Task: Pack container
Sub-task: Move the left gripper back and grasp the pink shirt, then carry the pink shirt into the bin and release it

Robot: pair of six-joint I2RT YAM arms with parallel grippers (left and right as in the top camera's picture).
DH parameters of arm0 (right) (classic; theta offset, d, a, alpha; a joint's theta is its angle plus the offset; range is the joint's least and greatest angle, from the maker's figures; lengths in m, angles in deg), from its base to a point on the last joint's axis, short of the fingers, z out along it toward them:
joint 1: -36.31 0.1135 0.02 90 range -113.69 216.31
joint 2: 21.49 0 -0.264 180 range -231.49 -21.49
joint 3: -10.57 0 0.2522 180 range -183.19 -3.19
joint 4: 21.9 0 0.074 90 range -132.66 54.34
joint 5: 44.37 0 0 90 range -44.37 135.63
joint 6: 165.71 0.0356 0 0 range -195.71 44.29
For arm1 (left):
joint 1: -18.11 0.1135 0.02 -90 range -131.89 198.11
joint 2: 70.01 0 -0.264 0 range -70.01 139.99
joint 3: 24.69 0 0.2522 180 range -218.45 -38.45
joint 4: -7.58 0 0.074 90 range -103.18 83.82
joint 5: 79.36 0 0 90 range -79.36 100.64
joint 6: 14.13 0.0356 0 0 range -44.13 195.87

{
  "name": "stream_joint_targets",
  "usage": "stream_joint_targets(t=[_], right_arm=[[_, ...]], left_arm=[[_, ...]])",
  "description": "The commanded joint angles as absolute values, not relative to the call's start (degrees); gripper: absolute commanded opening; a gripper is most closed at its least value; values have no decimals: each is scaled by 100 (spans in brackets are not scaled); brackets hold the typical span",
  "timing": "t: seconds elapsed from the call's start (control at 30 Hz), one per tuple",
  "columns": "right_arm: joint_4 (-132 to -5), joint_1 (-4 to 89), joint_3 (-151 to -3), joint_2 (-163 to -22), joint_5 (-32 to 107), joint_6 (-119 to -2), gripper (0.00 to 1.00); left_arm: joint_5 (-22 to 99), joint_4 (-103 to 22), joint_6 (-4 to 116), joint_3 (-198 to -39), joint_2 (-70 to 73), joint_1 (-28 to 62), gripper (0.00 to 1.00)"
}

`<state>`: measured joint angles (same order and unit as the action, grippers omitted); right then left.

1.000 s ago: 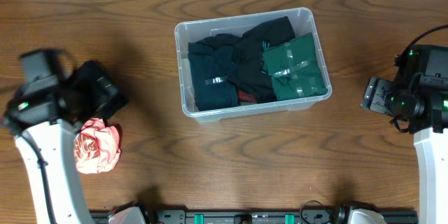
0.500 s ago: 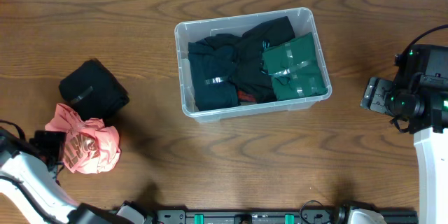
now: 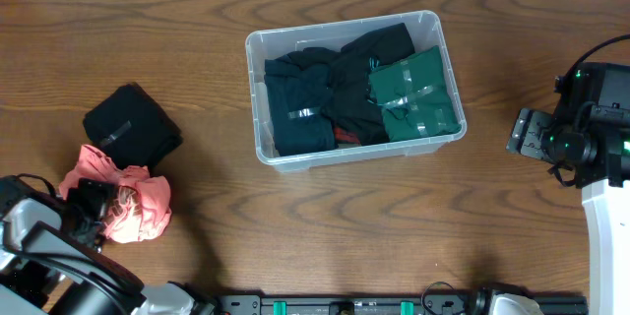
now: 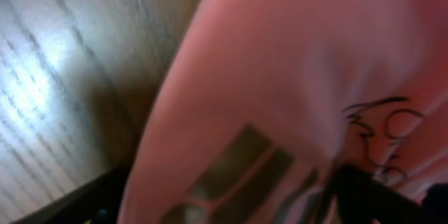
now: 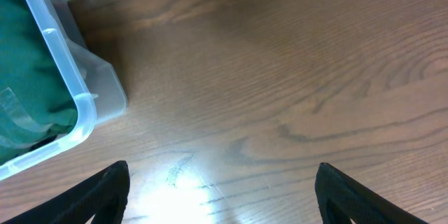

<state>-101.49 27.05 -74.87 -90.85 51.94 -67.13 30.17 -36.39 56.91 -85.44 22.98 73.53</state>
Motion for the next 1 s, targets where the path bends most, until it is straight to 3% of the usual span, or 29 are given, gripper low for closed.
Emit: stream_joint_targets(t=[0.0, 0.03, 0.1, 0.2, 0.47, 0.67, 0.83, 0.97], right_arm=[[-10147, 2648, -7570, -9090, 5270, -6635, 83], [-10147, 2648, -7570, -9090, 5268, -6633, 83], [-10149, 2648, -7570, -9090, 5268, -6635, 83], [-10151, 2648, -7570, -9090, 5270, -6633, 83], [-10149, 2653, -7570, -9090, 5268, -6633, 83], [-10127, 2653, -7570, -9090, 5266, -6633, 83], [-10125, 2653, -7570, -9092, 5240, -6633, 83], [-10122, 2653, -7570, -9092, 5224, -6633, 83]], left_arm=[[3518, -3694, 6040, -8469, 2641, 7327, 80], [3562, -3716, 6040, -8469, 2655, 7327, 72], [3787, -3757, 6040, -8469, 2641, 7327, 42], [4222, -3897, 6040, -8493, 2578, 7327, 8], [6163, -4227, 6034, -8520, 1575, 7327, 6], [7413, -4131, 5286, -8535, 193, 6997, 6], [7408, -3102, 4204, -8537, -818, 5786, 6], [7295, -1421, 3044, -8557, -1020, 4223, 6]])
